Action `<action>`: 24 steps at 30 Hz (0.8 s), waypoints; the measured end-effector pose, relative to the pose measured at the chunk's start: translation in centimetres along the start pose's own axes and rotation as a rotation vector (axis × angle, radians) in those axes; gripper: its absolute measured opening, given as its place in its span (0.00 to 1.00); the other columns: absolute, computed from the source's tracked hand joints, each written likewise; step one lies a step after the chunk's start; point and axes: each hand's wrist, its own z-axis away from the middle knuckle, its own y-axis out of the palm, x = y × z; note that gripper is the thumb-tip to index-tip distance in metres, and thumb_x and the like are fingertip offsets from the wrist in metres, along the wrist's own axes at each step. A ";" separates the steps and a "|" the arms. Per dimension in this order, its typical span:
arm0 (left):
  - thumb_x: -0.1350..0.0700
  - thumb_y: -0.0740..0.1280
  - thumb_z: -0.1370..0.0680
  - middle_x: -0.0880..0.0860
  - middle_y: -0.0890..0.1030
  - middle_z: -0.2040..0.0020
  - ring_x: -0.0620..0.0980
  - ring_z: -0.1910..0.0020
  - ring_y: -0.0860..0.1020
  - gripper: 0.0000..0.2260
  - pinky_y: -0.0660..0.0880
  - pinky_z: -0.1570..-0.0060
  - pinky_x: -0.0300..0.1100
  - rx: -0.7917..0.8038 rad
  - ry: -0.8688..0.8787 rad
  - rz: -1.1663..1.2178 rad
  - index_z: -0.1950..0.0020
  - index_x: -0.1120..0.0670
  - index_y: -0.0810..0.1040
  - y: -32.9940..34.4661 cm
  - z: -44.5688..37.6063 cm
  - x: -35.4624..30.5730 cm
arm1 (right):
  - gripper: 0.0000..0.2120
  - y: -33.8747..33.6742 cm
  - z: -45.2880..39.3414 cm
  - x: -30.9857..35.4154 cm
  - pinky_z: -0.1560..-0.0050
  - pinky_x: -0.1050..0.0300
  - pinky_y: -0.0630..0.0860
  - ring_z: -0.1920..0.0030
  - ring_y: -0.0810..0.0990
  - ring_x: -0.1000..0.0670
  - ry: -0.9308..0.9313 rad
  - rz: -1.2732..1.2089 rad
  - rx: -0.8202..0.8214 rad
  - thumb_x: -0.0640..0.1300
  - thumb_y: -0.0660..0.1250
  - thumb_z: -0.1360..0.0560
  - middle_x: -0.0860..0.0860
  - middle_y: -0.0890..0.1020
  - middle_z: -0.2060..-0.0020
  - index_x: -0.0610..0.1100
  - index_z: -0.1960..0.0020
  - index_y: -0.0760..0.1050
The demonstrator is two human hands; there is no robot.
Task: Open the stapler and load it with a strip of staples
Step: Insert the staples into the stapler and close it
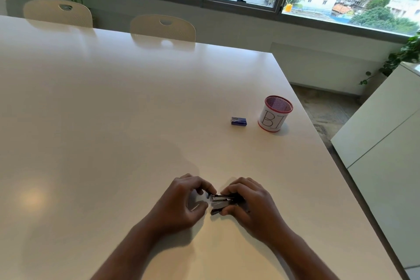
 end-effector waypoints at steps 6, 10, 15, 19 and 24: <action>0.38 0.74 0.26 0.33 0.81 0.42 0.38 0.40 0.78 0.22 0.73 0.37 0.43 0.063 0.077 -0.073 0.34 0.42 0.79 0.1 -0.1 -0.3 | 0.13 0.5 0.4 -0.3 0.52 0.50 0.80 0.50 0.79 0.58 -0.008 -0.004 -0.095 0.58 0.75 0.26 0.62 0.82 0.50 0.53 0.46 0.80; 0.33 0.76 0.29 0.38 0.84 0.45 0.39 0.45 0.78 0.23 0.77 0.42 0.48 0.030 0.123 -0.165 0.39 0.44 0.83 0.9 -0.5 -0.4 | 0.14 0.7 0.5 -0.3 0.52 0.53 0.80 0.51 0.79 0.58 -0.031 0.043 -0.092 0.60 0.73 0.26 0.60 0.82 0.50 0.53 0.46 0.79; 0.35 0.78 0.29 0.37 0.85 0.50 0.37 0.48 0.80 0.21 0.79 0.47 0.44 0.001 0.120 -0.072 0.41 0.44 0.85 1.0 -0.7 0.0 | 0.14 0.8 0.4 -0.3 0.52 0.55 0.79 0.51 0.78 0.59 -0.037 0.074 -0.088 0.60 0.73 0.26 0.61 0.81 0.50 0.53 0.46 0.79; 0.37 0.79 0.30 0.38 0.85 0.51 0.39 0.50 0.81 0.21 0.79 0.50 0.41 -0.011 0.103 -0.037 0.42 0.45 0.86 1.0 -0.6 0.0 | 0.13 0.9 0.4 -0.4 0.53 0.54 0.80 0.51 0.78 0.59 -0.047 0.059 -0.092 0.60 0.73 0.25 0.61 0.81 0.50 0.53 0.47 0.79; 0.36 0.79 0.29 0.37 0.84 0.52 0.39 0.50 0.81 0.21 0.78 0.50 0.41 -0.009 0.096 -0.049 0.42 0.44 0.86 1.0 -0.6 0.1 | 0.12 0.9 0.4 -0.6 0.54 0.55 0.79 0.52 0.78 0.59 -0.048 0.031 -0.095 0.56 0.76 0.26 0.62 0.80 0.51 0.55 0.47 0.78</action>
